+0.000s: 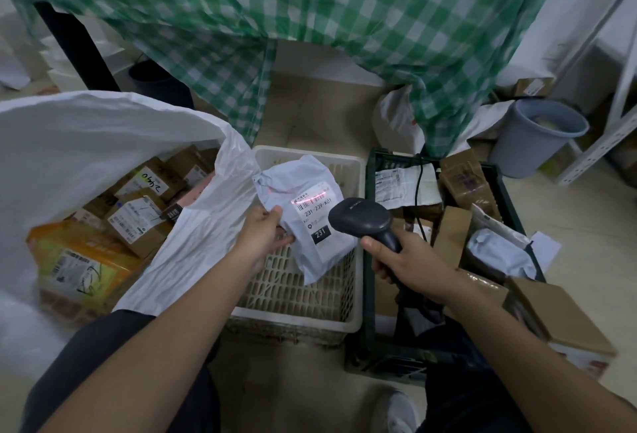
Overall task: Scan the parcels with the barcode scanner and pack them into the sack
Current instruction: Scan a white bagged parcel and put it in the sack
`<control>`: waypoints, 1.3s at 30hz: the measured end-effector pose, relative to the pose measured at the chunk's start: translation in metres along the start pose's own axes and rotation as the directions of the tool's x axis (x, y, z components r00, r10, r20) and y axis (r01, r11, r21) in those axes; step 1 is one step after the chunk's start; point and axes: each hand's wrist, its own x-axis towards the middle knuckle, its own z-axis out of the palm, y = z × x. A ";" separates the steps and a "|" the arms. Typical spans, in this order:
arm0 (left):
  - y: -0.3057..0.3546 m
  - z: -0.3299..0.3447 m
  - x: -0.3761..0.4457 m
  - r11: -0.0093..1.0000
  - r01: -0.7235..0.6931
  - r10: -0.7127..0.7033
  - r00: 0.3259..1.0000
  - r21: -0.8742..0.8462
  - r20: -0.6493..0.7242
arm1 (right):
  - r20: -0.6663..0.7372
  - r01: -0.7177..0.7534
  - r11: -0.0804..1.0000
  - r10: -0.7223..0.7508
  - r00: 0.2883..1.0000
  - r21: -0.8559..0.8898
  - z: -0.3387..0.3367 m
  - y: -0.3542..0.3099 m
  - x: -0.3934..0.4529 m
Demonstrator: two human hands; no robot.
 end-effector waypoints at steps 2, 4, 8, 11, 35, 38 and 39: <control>-0.002 -0.001 0.004 1.000 -0.009 0.009 1.000 0.003 -0.012 | 0.014 0.008 1.000 -0.007 1.000 -0.006 -0.001 -0.001 0.000; -0.003 -0.001 0.007 1.000 -0.016 0.016 1.000 0.009 -0.023 | 0.026 0.010 1.000 -0.009 1.000 -0.016 -0.001 -0.002 0.000; -0.003 -0.001 0.012 1.000 -0.004 0.004 0.999 0.002 -0.044 | 0.042 0.017 0.999 -0.015 0.999 -0.048 -0.002 -0.002 0.000; -0.005 -0.002 0.014 1.000 -0.007 0.008 0.999 0.004 -0.043 | 0.042 0.021 0.997 -0.018 0.999 -0.079 -0.002 -0.002 0.000; 0.024 -0.112 -0.080 0.993 -0.075 0.101 0.943 0.092 -0.317 | -0.204 0.096 0.970 -0.049 0.978 0.225 0.065 -0.065 0.046; 0.029 -0.150 -0.083 0.991 -0.096 0.127 0.882 0.090 -0.455 | -0.165 0.055 0.972 -0.018 0.986 0.228 0.083 -0.071 0.059; 0.029 -0.164 -0.077 0.995 -0.076 0.100 0.863 0.067 -0.495 | -0.160 0.045 0.973 -0.009 0.987 0.225 0.088 -0.073 0.063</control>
